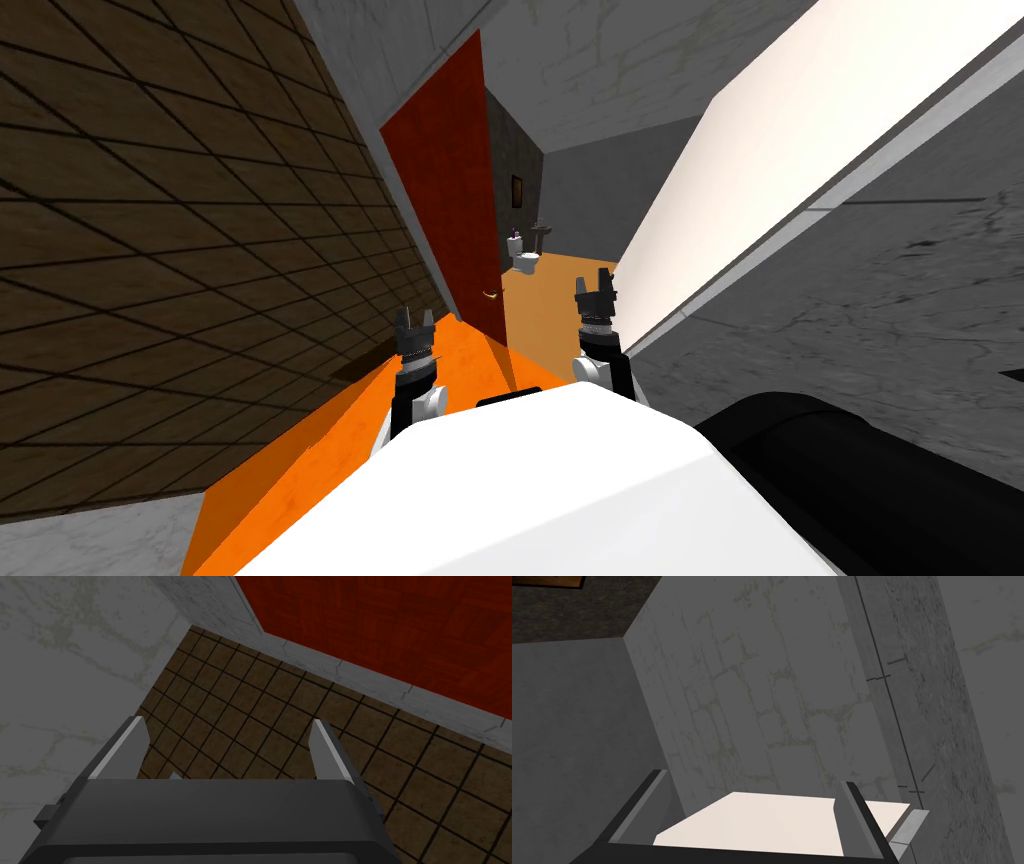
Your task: Push the door open
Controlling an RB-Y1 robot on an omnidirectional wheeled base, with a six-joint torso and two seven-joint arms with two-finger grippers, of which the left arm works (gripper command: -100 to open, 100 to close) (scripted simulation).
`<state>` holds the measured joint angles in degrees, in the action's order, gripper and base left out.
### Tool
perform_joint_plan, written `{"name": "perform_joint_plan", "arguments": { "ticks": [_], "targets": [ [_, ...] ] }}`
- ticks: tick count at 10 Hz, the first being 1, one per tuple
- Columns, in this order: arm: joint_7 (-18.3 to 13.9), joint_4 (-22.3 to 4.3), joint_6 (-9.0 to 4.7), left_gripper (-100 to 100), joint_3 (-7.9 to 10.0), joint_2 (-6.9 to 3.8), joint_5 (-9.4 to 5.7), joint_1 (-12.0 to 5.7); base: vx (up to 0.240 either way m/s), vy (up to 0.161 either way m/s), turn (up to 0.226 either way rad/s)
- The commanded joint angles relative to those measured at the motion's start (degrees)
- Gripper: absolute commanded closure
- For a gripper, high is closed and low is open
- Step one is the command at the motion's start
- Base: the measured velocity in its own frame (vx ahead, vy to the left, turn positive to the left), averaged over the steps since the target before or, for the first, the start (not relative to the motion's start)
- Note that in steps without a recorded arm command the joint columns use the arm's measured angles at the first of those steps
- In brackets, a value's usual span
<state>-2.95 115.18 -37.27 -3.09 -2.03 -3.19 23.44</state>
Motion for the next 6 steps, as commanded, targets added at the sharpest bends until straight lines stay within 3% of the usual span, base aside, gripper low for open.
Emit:
{"name": "perform_joint_plan", "arguments": {
  "ticks": [1,6],
  "targets": [
    [0.03,-2.75,-0.18,-100,-0.88,-0.26,0.37,-0.77,0.105,0.061,-0.112],
    [-0.18,-11.16,-0.92,-100,-3.42,-1.29,1.36,-3.09,0.085,0.069,-0.115]
  ]
}}
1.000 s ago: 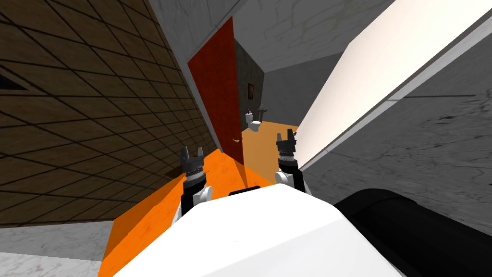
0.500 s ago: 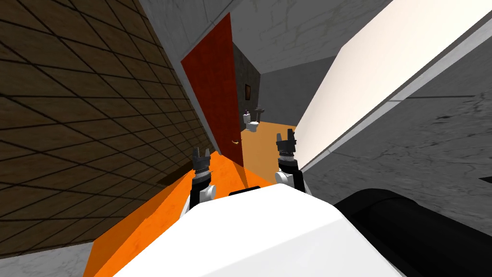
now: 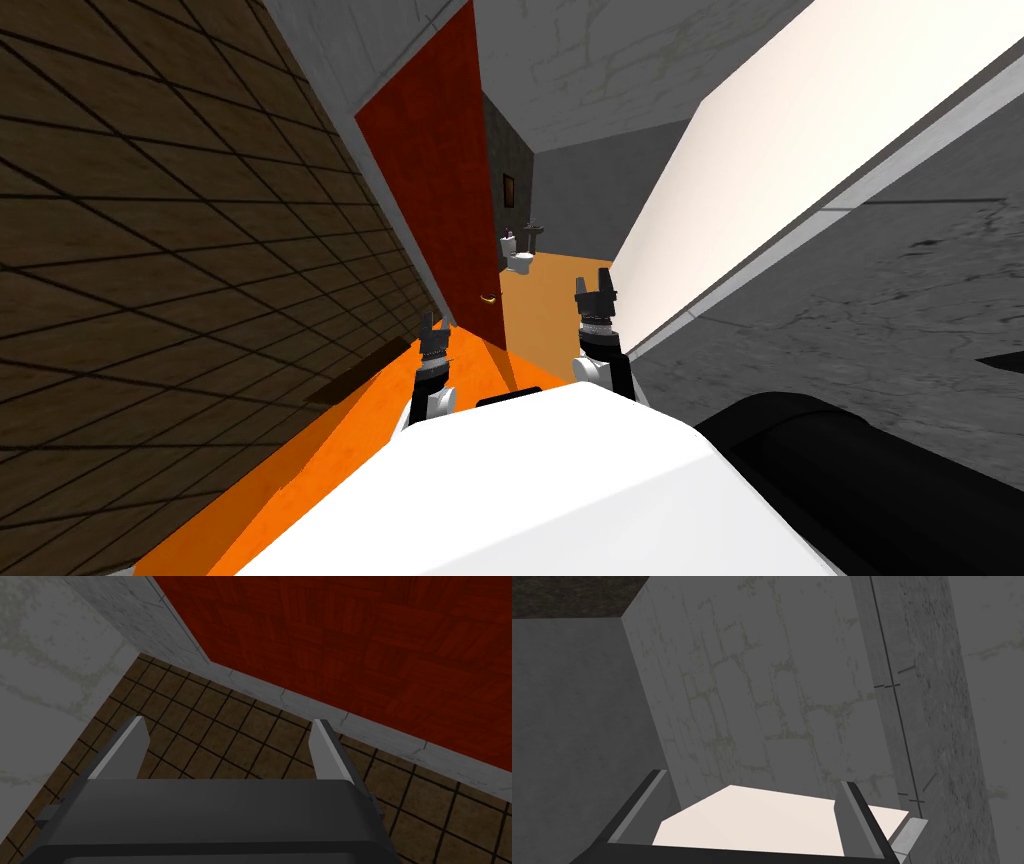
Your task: Push the door open
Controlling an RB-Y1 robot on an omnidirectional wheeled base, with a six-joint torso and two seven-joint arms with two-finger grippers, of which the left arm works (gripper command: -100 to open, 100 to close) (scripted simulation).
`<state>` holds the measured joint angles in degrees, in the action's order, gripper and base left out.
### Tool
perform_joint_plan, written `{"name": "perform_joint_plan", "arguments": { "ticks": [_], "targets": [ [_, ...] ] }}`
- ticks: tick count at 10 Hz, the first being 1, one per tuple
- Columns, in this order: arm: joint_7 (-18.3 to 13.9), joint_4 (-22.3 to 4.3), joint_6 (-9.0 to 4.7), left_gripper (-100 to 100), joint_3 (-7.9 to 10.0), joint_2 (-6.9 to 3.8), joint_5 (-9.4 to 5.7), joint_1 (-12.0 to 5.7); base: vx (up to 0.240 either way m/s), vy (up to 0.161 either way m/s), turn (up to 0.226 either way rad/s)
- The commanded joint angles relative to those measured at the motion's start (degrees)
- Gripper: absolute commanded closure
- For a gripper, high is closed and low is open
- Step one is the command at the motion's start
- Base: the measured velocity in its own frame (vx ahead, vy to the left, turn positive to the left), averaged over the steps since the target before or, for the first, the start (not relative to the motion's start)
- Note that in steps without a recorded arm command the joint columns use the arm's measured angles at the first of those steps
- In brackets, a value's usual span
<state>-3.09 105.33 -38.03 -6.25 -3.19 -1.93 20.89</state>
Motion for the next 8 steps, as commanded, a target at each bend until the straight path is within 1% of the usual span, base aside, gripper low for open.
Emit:
{"name": "perform_joint_plan", "arguments": {
  "ticks": [1,2,4,5,8],
  "targets": [
    [-0.03,-1.85,-0.17,-100,-0.26,-0.13,0.10,-0.54,0.072,0.051,-0.025],
    [-0.08,-3.70,-0.32,-100,-0.78,-0.32,0.30,-1.02,0.058,0.059,-0.064],
    [-0.17,-7.21,-0.63,-100,-1.85,-0.62,0.72,-2.01,0.069,0.079,-0.129],
    [-0.17,-7.51,-0.63,-100,-1.85,-0.62,0.72,-2.01,0.058,0.066,-0.042],
    [-0.30,-13.16,-1.10,-100,-3.47,-1.02,1.35,-3.49,0.062,0.059,-0.106]
  ]
}}
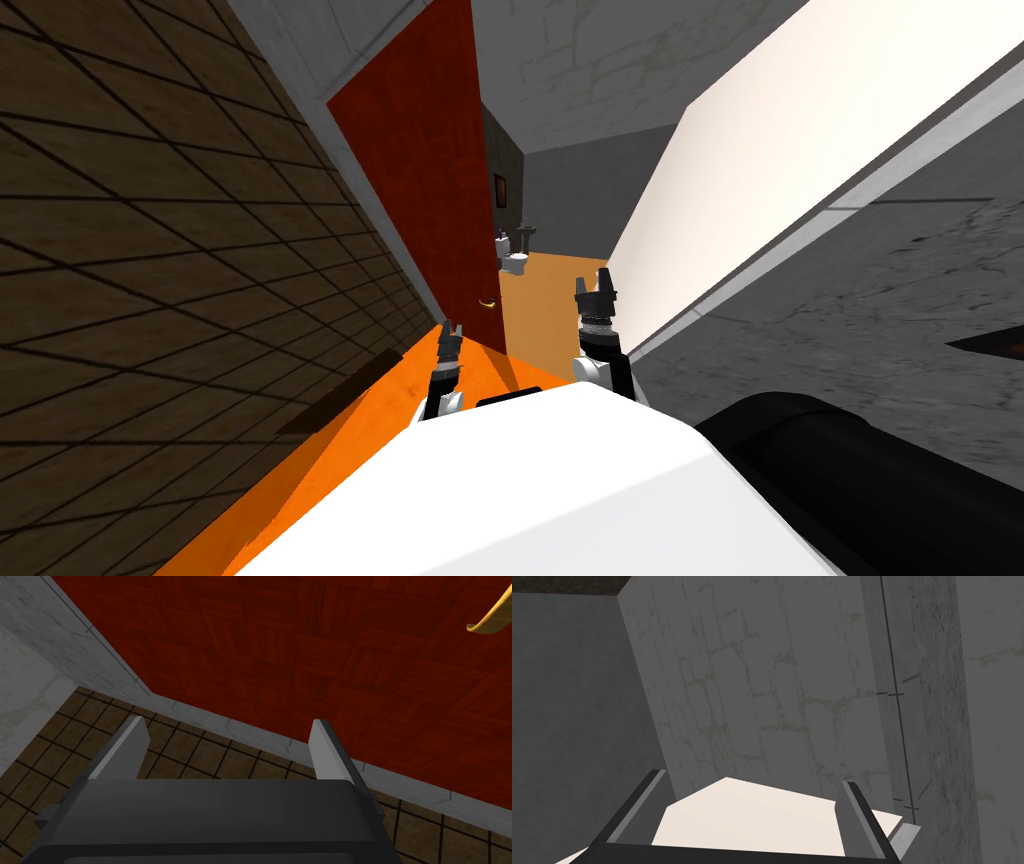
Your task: Push the door open
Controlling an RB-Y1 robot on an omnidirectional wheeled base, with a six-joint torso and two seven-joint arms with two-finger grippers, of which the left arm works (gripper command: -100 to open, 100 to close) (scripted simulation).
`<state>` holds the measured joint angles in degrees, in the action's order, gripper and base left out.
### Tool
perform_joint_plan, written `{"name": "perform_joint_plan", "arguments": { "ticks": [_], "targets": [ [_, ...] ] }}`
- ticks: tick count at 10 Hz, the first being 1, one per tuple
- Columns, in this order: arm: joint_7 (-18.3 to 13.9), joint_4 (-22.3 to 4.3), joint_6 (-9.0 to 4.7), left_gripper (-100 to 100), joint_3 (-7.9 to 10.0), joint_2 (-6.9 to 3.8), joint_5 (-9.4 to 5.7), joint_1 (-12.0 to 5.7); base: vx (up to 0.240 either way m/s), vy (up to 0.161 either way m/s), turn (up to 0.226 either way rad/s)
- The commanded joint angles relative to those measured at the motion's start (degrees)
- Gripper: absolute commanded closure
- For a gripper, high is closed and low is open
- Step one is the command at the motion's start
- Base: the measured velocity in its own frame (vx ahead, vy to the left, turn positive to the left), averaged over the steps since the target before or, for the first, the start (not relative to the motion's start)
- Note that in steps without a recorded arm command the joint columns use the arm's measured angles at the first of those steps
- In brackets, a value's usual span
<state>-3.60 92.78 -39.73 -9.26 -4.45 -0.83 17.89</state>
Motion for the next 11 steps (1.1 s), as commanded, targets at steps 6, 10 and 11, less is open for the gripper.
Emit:
{"name": "perform_joint_plan", "arguments": {
  "ticks": [6,10,11],
  "targets": [
    [-0.01,-9.97,-0.17,-100,-3.12,-0.21,1.28,-2.93,0.066,0.076,-0.103],
    [-0.14,-15.37,-0.60,-100,-4.62,-0.34,1.86,-4.31,0.055,0.067,-0.091],
    [-0.18,-17.11,-0.75,-100,-5.11,-0.38,2.05,-4.76,0.079,0.105,-0.098]
  ]
}}
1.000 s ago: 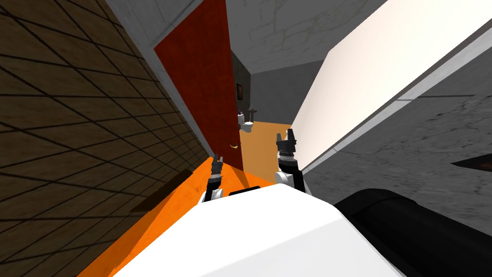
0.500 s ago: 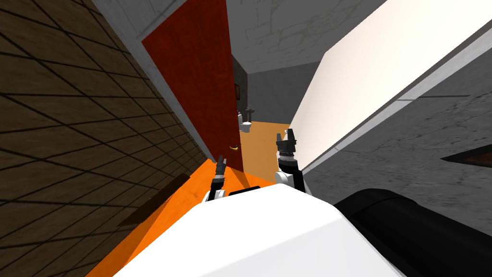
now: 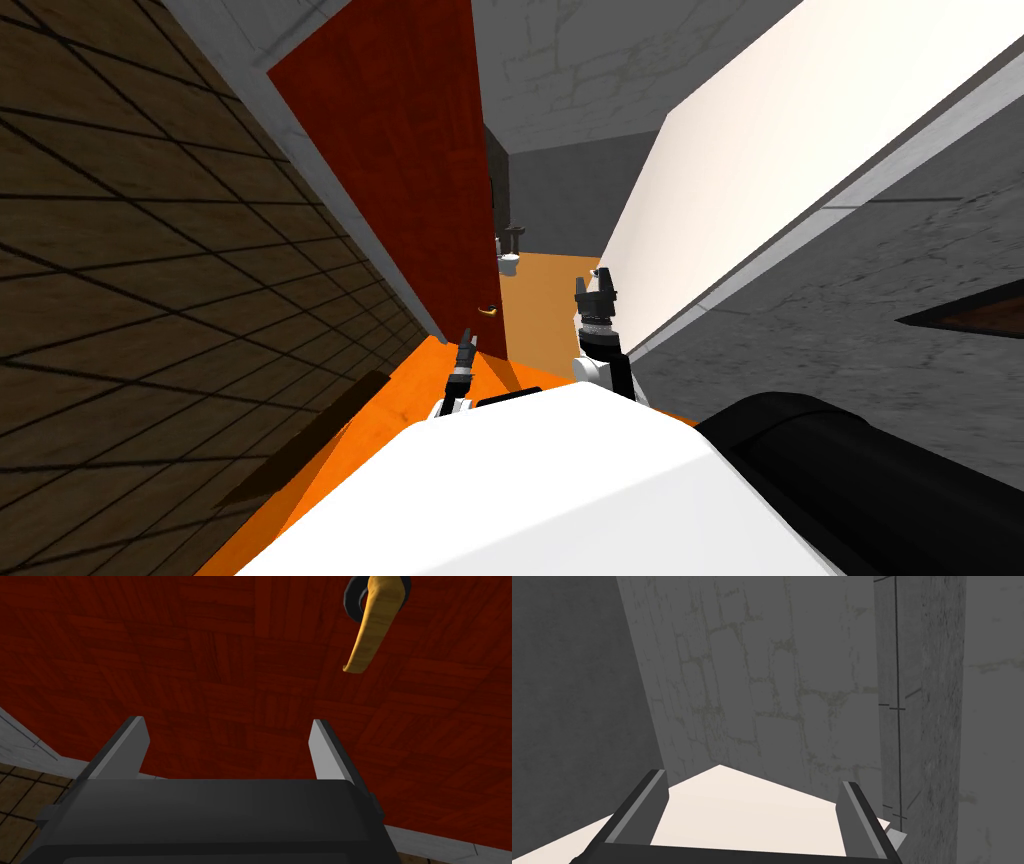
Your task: Push the door open
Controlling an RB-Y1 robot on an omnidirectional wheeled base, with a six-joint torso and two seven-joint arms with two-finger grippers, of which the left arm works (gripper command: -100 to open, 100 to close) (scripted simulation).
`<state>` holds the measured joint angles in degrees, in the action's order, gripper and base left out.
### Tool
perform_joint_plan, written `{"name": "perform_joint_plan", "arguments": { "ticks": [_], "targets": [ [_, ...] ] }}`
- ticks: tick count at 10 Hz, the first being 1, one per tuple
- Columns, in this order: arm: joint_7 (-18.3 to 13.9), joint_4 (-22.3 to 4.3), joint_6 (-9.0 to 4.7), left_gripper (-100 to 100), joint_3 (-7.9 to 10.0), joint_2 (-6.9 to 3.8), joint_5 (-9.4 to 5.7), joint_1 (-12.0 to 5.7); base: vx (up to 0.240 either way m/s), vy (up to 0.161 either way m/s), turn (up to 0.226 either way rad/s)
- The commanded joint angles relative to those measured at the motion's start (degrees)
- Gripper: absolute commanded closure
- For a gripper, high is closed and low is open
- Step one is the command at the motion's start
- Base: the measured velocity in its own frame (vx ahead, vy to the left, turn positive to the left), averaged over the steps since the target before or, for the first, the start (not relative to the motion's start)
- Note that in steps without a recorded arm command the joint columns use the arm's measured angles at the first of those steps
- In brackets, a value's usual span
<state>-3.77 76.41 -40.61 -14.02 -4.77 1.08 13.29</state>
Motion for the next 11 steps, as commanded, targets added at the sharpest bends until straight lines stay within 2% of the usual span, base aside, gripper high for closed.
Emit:
{"name": "perform_joint_plan", "arguments": {
  "ticks": [1,6,7,11],
  "targets": [
    [-0.05,-2.37,0.00,-100,-0.81,-0.08,0.31,-0.58,0.081,0.103,-0.103],
    [-0.22,-9.78,-0.61,-100,-2.91,-0.07,1.12,-2.50,0.070,0.084,-0.098],
    [-0.28,-12.31,-0.82,-100,-3.63,-0.03,1.40,-3.16,0.081,0.112,-0.143],
    [-0.39,-17.02,-1.21,-100,-4.96,0.12,1.92,-4.38,0.083,0.093,-0.080]
  ]
}}
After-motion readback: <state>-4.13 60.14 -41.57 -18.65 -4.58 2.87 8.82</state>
